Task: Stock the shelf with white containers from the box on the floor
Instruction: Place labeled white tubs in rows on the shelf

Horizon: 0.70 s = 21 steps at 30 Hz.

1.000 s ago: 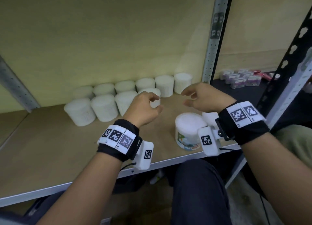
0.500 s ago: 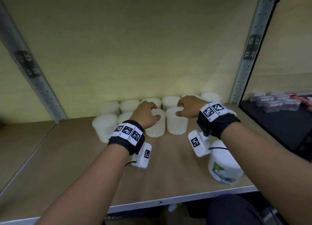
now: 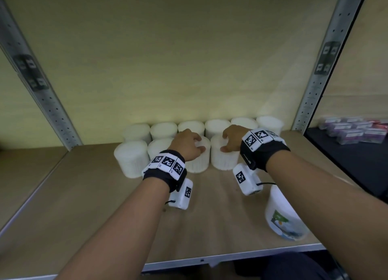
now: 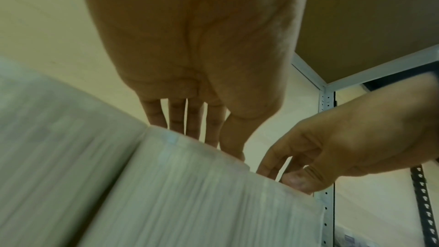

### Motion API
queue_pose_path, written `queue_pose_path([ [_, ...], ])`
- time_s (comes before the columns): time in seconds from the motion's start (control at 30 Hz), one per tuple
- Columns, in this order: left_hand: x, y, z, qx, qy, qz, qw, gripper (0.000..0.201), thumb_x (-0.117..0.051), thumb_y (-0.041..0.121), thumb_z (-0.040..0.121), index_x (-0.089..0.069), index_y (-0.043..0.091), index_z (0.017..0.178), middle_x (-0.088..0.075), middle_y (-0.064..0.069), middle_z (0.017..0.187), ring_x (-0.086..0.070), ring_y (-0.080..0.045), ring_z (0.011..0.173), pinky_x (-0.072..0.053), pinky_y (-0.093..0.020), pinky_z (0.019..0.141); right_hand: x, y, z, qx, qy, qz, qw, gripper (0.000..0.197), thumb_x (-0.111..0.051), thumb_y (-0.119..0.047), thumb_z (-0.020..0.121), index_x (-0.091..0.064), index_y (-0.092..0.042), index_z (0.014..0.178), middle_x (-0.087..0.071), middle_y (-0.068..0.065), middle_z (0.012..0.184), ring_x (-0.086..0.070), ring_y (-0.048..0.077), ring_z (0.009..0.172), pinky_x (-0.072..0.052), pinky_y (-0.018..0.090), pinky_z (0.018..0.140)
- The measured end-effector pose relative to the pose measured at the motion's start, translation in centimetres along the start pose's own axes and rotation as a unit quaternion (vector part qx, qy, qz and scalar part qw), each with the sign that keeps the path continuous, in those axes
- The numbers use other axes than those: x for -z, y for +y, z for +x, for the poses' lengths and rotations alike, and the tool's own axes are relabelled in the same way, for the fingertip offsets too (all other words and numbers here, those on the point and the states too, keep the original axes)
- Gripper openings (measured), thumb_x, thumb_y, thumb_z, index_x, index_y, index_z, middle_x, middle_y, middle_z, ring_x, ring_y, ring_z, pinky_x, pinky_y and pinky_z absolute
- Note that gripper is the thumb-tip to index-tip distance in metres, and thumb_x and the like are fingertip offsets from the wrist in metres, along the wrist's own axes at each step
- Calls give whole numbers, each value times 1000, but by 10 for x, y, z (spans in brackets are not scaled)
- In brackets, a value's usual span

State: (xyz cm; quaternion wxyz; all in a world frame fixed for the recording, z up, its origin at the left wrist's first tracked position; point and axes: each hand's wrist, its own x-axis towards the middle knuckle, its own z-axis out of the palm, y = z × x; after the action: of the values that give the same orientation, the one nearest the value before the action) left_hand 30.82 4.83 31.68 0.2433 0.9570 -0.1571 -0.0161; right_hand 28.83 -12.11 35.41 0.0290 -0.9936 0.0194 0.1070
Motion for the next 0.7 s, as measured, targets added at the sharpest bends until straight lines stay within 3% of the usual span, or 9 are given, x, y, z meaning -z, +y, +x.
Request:
queue_pose_path([
  [0.23, -6, -1, 2, 2, 11, -21, 1000, 45, -65, 34, 86, -58, 14, 125, -53, -5, 129, -47, -22, 125, -39, -30, 103, 3, 0, -2, -2, -14, -1, 1000, 56, -61, -32, 91, -45, -6, 138, -49, 11, 140, -50, 26, 127, -42, 32, 104],
  [0.5, -7, -4, 2, 1, 11, -13, 1000, 45, -63, 35, 87, -58, 14, 126, -50, -6, 129, -44, -23, 126, -38, -33, 105, 2, 6, -7, 47, -27, 11, 998, 59, -47, -1, 91, -35, -18, 146, -35, 5, 151, -42, 23, 134, -38, 28, 105],
  [0.6, -7, -4, 3, 1, 10, -7, 1000, 44, -63, 35, 87, -57, 15, 126, -49, -6, 129, -44, -24, 125, -37, -33, 104, 2, 5, -7, 44, -24, 30, 998, 56, -44, -3, 92, -37, -19, 146, -36, 6, 151, -44, 25, 133, -39, 28, 104],
  [0.7, -5, -4, 4, 3, 5, -7, 1000, 44, -63, 35, 87, -57, 15, 126, -50, -6, 128, -45, -24, 124, -39, -34, 104, 2, 2, -5, 22, 30, 21, 999, 49, -50, -23, 95, -41, -14, 142, -40, 12, 145, -46, 30, 128, -39, 33, 103],
])
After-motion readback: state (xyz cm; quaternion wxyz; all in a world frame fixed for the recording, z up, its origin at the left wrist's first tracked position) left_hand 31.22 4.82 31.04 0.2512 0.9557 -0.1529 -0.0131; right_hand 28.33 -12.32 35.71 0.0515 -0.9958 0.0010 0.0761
